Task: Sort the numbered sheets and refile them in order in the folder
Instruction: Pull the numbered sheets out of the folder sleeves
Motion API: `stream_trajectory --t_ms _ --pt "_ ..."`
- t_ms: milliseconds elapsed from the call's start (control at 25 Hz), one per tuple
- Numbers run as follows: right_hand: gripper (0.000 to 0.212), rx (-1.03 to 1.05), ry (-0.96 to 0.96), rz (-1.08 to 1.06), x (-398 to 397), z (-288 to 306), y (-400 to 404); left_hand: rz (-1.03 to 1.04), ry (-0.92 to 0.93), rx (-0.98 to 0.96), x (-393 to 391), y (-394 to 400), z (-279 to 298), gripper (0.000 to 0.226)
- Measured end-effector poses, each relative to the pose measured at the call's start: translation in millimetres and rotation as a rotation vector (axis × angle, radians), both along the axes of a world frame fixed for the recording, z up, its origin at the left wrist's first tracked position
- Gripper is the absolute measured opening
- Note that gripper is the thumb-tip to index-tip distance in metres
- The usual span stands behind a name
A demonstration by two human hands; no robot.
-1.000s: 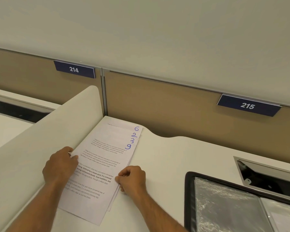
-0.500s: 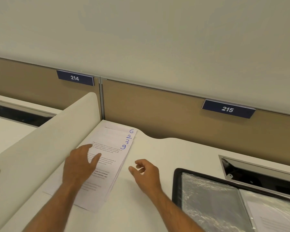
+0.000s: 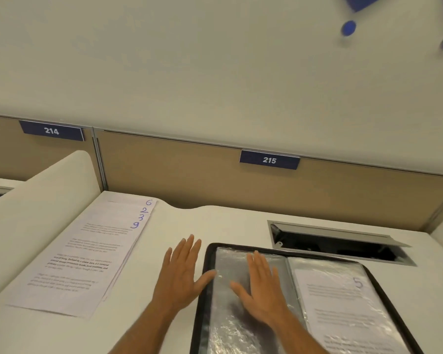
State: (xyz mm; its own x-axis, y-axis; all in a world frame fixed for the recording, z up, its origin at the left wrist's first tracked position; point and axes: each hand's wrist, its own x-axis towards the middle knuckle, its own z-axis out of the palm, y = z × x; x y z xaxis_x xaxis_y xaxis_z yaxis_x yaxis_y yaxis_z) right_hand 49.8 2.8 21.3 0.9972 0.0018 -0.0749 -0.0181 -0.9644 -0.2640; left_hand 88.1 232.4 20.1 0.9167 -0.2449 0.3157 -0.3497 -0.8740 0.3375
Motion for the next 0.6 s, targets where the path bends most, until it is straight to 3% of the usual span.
stream_trajectory --t_ms 360,440,600 --pt "0.112 -0.100 0.094 -0.122 -67 -25 -121 -0.105 0.193 0.121 -50 -117 -26 0.097" --pt "0.116 -0.103 0.094 -0.155 -78 -29 -145 -0.091 0.135 0.161 -57 -133 -30 0.099" --pt "0.123 -0.111 0.118 -0.232 -94 -27 -188 -0.144 0.287 0.216 -71 -161 -38 0.093"
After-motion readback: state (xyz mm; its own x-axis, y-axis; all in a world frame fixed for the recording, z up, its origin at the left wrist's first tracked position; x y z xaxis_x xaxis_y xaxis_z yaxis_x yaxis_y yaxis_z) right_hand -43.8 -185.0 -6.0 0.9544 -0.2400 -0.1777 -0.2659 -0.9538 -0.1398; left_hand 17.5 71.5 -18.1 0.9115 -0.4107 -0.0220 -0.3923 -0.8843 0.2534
